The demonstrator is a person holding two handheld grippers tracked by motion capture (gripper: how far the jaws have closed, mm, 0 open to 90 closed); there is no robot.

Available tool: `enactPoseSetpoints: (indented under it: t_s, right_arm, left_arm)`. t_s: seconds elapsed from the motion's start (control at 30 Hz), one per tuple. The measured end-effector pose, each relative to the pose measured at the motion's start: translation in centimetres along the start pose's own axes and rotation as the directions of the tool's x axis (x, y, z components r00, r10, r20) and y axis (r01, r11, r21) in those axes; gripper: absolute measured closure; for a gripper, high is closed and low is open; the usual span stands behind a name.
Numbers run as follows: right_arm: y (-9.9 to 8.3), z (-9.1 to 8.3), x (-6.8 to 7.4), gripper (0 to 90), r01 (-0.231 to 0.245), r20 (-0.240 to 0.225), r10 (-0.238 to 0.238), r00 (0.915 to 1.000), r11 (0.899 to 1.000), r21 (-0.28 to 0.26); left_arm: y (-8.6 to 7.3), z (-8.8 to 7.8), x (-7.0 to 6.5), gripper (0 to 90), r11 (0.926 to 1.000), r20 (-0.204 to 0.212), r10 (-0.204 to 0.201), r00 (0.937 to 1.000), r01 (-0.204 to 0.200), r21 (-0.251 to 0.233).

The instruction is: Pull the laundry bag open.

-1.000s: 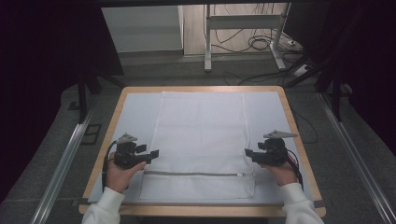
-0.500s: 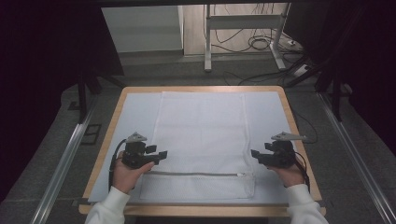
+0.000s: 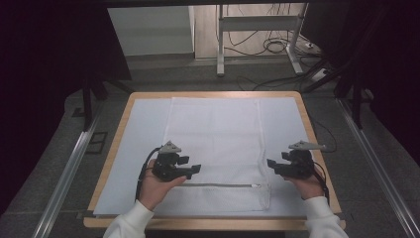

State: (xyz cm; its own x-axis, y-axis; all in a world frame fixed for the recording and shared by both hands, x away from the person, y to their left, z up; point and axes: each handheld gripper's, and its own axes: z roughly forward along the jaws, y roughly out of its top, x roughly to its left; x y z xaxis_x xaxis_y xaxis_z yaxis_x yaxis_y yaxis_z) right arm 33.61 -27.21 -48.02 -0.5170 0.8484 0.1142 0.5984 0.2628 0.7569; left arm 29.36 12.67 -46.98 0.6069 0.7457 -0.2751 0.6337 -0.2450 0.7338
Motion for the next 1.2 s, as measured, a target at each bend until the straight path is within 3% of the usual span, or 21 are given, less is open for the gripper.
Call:
enactPoseSetpoints:
  t_s: [0.2, 0.27, 0.53, 1.2]
  right_arm:
    - [0.0, 0.0, -0.2, 29.5, -0.003, 0.007, 0.003, 1.0000, 1.000, -0.003]
    - [0.0, 0.1, -0.2, 29.5, -0.005, 0.008, 0.005, 1.0000, 1.000, -0.001]
    - [0.1, 0.0, 0.0, 29.5, 0.005, 0.011, -0.005, 0.9999, 1.000, 0.002]
    - [0.3, 0.2, 0.0, 29.2, 0.006, 0.026, -0.006, 0.9997, 1.000, 0.000]
  left_arm:
    - [0.0, 0.4, -0.7, 39.8, 0.9999, 0.011, 0.008, 0.9999, -0.008, 0.009]
    - [0.1, 0.6, -0.9, 38.1, 0.9999, -0.006, 0.006, 1.0000, -0.006, 0.009]
    - [0.4, 1.7, -2.4, 37.8, 0.9996, 0.047, 0.016, 0.9987, -0.017, 0.024]
    - [0.6, 3.7, -5.0, 39.4, 0.9981, 0.108, 0.038, 0.9934, -0.043, 0.045]
